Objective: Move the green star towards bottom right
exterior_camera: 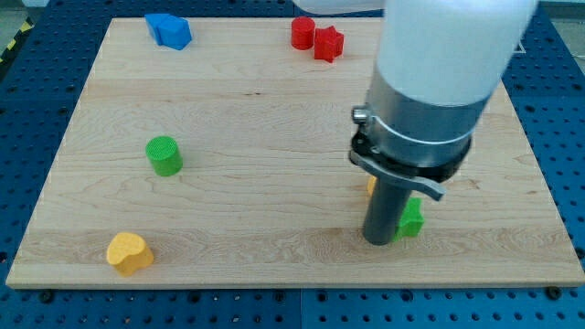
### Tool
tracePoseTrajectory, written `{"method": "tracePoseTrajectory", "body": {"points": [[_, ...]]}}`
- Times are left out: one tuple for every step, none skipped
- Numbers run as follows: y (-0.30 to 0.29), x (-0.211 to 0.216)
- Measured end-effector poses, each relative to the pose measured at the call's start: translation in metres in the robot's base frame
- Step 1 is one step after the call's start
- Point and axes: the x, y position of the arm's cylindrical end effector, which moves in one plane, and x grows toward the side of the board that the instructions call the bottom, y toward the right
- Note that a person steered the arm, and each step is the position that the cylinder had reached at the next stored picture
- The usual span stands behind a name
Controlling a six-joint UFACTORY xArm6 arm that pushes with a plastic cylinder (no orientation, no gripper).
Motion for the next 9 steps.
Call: {"method": "tracePoseTrajectory", "body": {"points": [[0.023, -0.001], [0.005, -0.022], [0.009, -0.046], [0.02, -0.047], [0.021, -0.032], [0.03, -0.025], [0.046, -0.019], [0.064, -0.003], [0.071, -0.001]]}}
